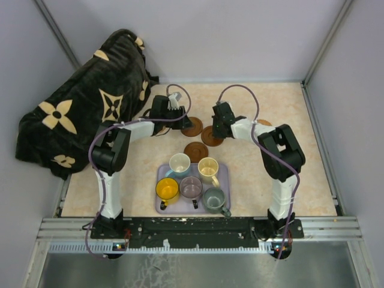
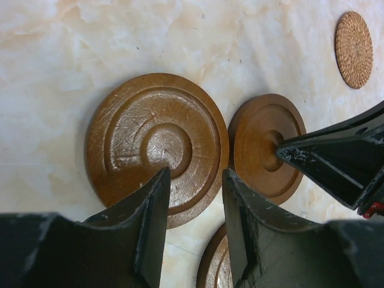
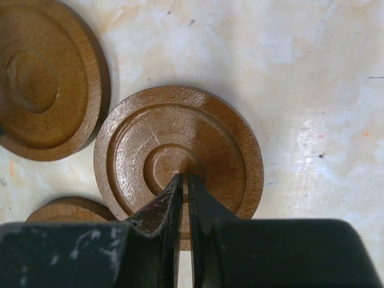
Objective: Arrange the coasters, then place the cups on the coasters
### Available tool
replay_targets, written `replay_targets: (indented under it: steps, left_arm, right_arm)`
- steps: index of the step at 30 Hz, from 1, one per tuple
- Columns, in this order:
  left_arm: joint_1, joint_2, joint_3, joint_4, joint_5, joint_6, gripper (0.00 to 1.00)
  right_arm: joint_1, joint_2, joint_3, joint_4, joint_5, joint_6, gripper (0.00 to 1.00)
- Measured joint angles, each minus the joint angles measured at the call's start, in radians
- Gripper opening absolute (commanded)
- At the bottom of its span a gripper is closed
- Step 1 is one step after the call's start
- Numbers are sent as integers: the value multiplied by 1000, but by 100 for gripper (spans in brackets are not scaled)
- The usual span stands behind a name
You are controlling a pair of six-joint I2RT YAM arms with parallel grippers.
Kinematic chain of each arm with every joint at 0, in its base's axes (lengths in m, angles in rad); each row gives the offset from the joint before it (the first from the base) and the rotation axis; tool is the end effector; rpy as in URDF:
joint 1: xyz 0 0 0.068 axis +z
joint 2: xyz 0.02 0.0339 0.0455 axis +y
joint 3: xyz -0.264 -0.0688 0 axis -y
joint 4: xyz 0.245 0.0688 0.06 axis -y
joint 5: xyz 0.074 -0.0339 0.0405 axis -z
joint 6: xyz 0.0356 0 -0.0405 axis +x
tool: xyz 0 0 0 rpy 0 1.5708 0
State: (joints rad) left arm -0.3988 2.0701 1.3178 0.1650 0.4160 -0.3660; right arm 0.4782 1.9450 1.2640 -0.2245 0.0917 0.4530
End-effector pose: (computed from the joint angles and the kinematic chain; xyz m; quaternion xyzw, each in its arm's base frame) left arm 0.4137 -0.1899 0.1626 0.1116 0.8608 -0.3413 0.3607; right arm 0.3675 0.1868 0.1655 0.0031 0.9443 0.1077 0.3109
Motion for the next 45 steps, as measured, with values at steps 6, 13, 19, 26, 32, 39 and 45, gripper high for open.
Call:
replay_targets:
  steps: [6, 13, 19, 26, 32, 39, 45]
  left_arm:
    - [-5, 55, 25, -1, 42, -1, 47]
    - [-5, 73, 40, -8, 41, -3, 47]
    - [-5, 66, 30, -2, -6, 8, 47]
    - [-2, 44, 8, 0, -65, 18, 48]
    - [15, 15, -27, -1, -104, 23, 48]
    - [35, -15, -60, -9, -102, 31, 49]
    - [33, -37, -60, -32, -53, 56, 54]
  right_arm:
    - [-45, 0, -7, 9, 14, 40, 8]
    - [-154, -8, -21, 25, 18, 56, 8]
    - [-251, -19, -33, 24, 20, 56, 8]
    - [-283, -42, -60, 18, 23, 55, 8]
    - [-283, -45, -62, 15, 11, 45, 10]
    - [-282, -52, -62, 11, -47, 5, 16]
    - [-280, -108, -30, -10, -104, -45, 18]
